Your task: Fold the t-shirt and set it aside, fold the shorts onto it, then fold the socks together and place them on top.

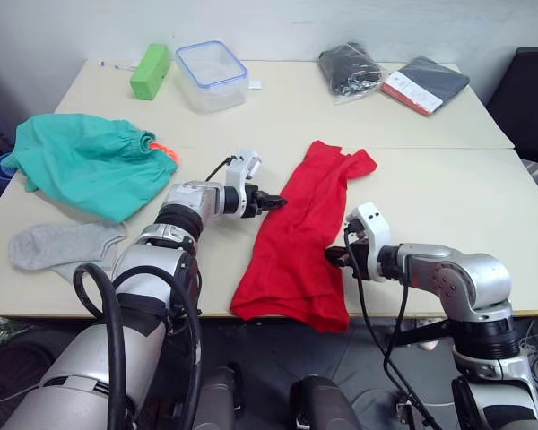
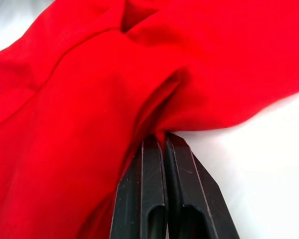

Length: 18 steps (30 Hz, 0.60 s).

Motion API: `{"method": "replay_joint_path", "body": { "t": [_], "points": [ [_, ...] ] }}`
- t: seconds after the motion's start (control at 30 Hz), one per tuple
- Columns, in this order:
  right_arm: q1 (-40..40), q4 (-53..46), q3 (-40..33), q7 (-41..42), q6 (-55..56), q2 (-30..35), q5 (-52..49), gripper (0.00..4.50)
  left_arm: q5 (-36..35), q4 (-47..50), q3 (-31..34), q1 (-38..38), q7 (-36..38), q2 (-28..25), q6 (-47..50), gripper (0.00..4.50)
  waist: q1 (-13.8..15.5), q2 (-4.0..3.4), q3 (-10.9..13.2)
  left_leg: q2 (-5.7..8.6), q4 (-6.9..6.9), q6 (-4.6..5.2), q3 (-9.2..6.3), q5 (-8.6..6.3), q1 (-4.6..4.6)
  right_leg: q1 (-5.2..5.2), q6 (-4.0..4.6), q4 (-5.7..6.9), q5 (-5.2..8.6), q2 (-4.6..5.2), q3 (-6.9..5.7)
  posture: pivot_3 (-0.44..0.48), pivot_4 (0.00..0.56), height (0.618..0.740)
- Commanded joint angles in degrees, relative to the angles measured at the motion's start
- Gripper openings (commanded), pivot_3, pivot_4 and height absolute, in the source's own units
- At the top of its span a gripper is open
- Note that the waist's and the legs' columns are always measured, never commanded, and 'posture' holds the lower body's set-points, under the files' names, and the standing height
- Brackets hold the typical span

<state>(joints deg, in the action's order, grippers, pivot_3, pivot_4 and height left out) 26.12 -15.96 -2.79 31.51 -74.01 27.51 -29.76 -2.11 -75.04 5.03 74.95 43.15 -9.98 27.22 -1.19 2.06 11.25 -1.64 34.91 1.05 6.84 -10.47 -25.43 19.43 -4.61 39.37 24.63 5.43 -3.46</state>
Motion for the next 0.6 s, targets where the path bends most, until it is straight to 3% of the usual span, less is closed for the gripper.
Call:
{"method": "replay_joint_path", "body": {
  "t": [0.03,0.33,0.6],
  "points": [
    [-1.63,-4.08,-1.55,-1.21,-1.93,0.46,-1.58,0.00,2.18,-1.10,-1.76,0.82,-1.28,1.99,0.68,2.54,0.15,0.00,0.00,0.00,0.00,0.00,0.00,0.00,0.00,-0.01,0.00,-0.01,0.00,0.00,0.00,0.000,0.150,0.740],
    [-4.35,-7.28,-3.19,-4.03,-2.65,-0.59,-2.54,0.00,1.72,-1.22,-0.84,1.81,-0.25,3.86,1.23,0.02,0.59,0.00,0.00,0.00,0.01,0.00,0.00,0.00,-0.01,0.01,0.00,-0.02,0.00,0.00,-0.01,0.000,0.150,0.740],
    [-3.08,-5.21,-3.56,-4.47,-1.83,-0.52,-2.95,0.00,-3.20,-1.22,6.08,2.84,-5.41,2.82,0.54,0.02,0.57,0.01,0.01,-0.01,0.01,0.00,0.00,0.00,-0.02,0.02,0.00,-0.01,0.00,0.00,-0.01,0.000,0.150,0.740]
  ]
}}
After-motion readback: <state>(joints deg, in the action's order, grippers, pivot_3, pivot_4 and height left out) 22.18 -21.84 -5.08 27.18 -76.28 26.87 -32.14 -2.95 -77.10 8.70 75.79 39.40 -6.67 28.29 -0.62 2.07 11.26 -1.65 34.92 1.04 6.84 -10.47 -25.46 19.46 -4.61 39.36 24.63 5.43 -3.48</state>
